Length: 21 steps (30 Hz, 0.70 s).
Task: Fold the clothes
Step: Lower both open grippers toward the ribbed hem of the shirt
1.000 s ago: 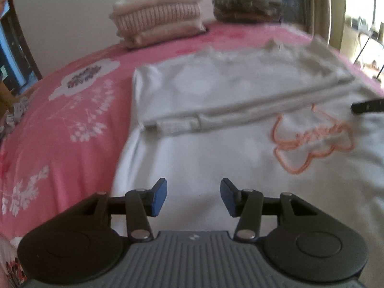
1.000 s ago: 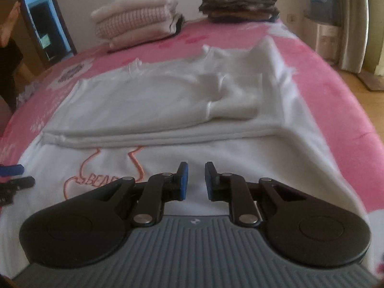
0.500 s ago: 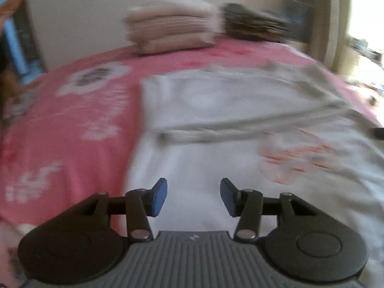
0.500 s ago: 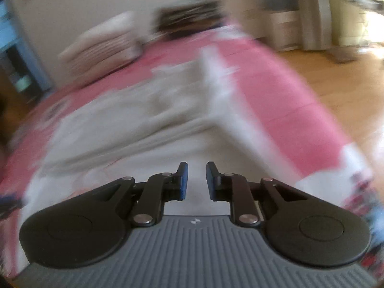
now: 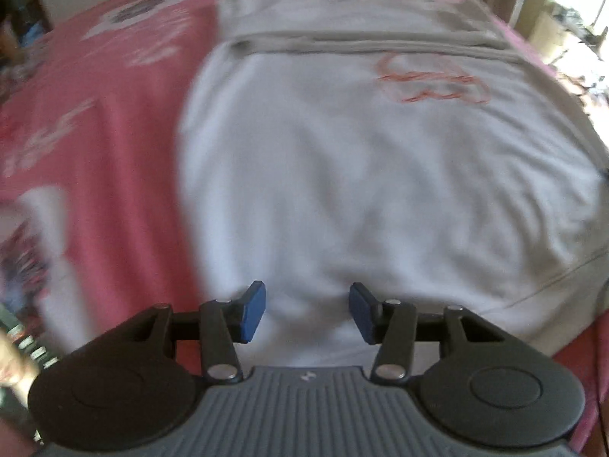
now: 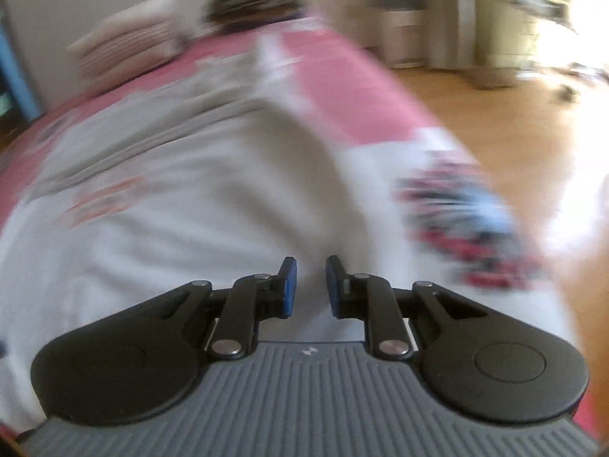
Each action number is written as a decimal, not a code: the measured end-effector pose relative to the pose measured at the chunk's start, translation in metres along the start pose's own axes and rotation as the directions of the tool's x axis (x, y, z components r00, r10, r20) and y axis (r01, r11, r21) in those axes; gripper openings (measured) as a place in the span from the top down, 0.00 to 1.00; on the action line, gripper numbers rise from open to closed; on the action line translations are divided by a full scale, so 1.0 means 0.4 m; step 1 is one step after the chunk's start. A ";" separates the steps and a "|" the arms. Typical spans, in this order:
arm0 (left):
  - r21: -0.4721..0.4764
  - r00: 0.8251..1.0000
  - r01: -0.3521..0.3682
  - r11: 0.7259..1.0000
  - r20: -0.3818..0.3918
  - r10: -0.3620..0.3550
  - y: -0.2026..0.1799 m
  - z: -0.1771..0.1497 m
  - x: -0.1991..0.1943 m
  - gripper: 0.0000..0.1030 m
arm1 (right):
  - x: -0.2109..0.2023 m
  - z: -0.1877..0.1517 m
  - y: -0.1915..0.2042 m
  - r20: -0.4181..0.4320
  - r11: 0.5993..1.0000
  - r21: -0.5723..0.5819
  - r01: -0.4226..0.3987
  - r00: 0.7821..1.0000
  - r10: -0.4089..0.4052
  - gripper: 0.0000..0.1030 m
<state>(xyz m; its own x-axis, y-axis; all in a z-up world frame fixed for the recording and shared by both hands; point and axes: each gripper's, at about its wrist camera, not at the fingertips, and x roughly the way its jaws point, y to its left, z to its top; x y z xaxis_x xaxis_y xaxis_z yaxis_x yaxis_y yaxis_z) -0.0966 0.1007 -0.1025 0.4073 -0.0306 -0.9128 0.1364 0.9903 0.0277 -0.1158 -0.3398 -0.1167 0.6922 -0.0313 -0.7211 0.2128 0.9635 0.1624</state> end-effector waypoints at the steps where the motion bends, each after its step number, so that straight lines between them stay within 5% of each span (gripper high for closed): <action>1: -0.005 1.000 -0.008 1.000 0.007 0.008 0.005 -0.003 -0.009 0.52 | -0.019 -0.007 -0.021 0.012 1.000 0.020 0.023 1.000 -0.023 0.84; 4: 0.011 0.999 -0.030 0.999 0.043 0.029 -0.014 -0.001 -0.034 0.51 | -0.073 -0.031 -0.038 0.050 0.997 0.062 0.047 0.997 -0.050 0.83; 8: 0.071 0.996 0.039 0.997 0.072 -0.044 -0.106 0.003 -0.052 0.48 | -0.095 -0.069 0.049 0.069 0.998 0.002 -0.058 0.996 0.058 0.83; 14: 0.189 0.993 0.119 0.975 -0.020 -0.117 -0.233 -0.044 -0.042 0.45 | -0.075 -0.097 0.181 -0.016 0.980 -0.122 -0.157 0.988 0.156 0.82; 21: 0.194 0.994 0.107 0.975 -0.057 -0.097 -0.225 -0.076 -0.034 0.43 | -0.085 -0.145 0.085 -0.067 0.998 -0.056 -0.036 0.997 0.032 0.83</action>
<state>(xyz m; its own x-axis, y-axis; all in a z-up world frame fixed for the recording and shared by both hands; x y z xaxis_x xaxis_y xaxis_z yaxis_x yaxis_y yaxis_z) -0.1418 0.0160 -0.1049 0.3404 -0.1192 -0.9327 0.3517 0.9361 0.0088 -0.1721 -0.2905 -0.1259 0.6512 0.0174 -0.7587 0.1488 0.9774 0.1501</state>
